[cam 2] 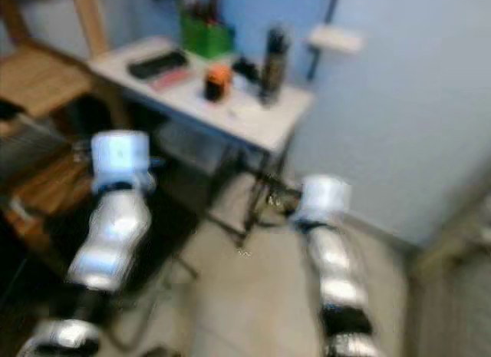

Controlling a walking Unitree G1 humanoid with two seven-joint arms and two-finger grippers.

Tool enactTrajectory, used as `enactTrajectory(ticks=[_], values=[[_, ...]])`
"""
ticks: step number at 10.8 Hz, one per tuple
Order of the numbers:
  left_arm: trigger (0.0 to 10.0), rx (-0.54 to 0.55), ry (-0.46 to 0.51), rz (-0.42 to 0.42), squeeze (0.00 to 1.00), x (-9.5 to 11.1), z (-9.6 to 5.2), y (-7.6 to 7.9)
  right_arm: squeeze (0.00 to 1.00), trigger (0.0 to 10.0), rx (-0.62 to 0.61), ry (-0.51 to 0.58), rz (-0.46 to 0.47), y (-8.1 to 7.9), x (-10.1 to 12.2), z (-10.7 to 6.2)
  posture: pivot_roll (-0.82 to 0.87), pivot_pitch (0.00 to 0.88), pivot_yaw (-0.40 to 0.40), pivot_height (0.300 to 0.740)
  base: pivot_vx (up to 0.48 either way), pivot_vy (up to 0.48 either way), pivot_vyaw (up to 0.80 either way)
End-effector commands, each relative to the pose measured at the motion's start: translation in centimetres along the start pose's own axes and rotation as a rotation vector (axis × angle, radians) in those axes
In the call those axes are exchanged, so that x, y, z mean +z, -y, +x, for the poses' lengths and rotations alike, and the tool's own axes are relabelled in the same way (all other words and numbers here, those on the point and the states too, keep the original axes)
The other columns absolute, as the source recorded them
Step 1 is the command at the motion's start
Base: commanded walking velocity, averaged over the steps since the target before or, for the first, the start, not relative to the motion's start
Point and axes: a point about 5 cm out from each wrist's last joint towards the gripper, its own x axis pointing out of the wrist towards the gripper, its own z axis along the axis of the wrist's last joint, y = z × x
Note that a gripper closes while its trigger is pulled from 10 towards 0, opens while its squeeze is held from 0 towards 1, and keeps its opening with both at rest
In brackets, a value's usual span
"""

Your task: Clean up the room

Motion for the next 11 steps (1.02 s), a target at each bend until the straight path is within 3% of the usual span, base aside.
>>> enactTrajectory(ticks=[1, 2, 3, 5, 7, 8, 9, 10, 11], values=[[10.0, -0.067, 0.002, -0.018, 0.00, 0.5, 0.0, 1.6, 0.00, 10.0, -0.043, -0.012, -0.013, 1.6, 0.0, -0.7, 0.10, 0.000, -0.051, 0.740, 0.480, 0.000, 0.44], [10.0, -0.087, -0.033, 0.010, 0.00, 0.0, 0.3, 2.1, 0.00, 10.0, -0.044, -0.021, -0.006, 1.8, -0.1, -0.7, 0.10, 0.000, -0.052, 0.740, 0.000, 0.000, 0.44], [10.0, -0.076, -0.037, -0.028, 0.00, 0.0, 0.0, 1.9, 0.00, 10.0, -0.045, -0.027, -0.007, 1.9, -0.2, -0.7, 0.10, 0.000, -0.048, 0.740, 0.000, 0.000, 0.44], [10.0, -0.229, -0.184, -0.093, 0.00, -2.0, -2.7, 4.7, 0.00, 10.0, -0.052, -0.038, -0.041, 2.1, 0.0, -0.2, 0.10, 0.000, -0.043, 0.740, 0.000, 0.000, 0.43], [10.0, -0.349, -0.161, -0.213, 0.00, -1.1, -2.3, 6.0, 0.00, 10.0, -0.164, -0.078, -0.065, 3.2, 0.2, 0.4, 0.11, 0.000, -0.049, 0.740, 0.000, 0.000, 0.00], [10.0, -0.478, -0.110, -0.228, 0.00, 0.1, -1.9, 7.0, 0.00, 10.0, -0.187, -0.067, -0.127, 3.3, 0.5, 0.2, 0.12, 0.000, -0.052, 0.740, 0.000, 0.000, 0.00], [10.0, -0.604, -0.126, -0.284, 0.00, 0.2, -3.4, 8.1, 0.00, 10.0, -0.196, -0.043, -0.160, 3.3, 0.5, -0.9, 0.13, 0.000, -0.060, 0.740, 0.000, 0.000, 0.00], [10.0, -0.647, -0.220, -0.340, 0.00, -0.7, -5.8, 9.2, 0.00, 10.0, -0.188, -0.061, -0.171, 3.5, -0.1, -2.7, 0.15, 0.000, -0.089, 0.740, 0.000, 0.000, 0.00], [10.0, -0.628, -0.223, -0.340, 0.00, -0.9, -6.4, 9.2, 0.00, 10.0, -0.177, -0.086, -0.185, 3.6, -0.6, -3.5, 0.17, 0.000, -0.109, 0.740, 0.000, 0.000, 0.00]])
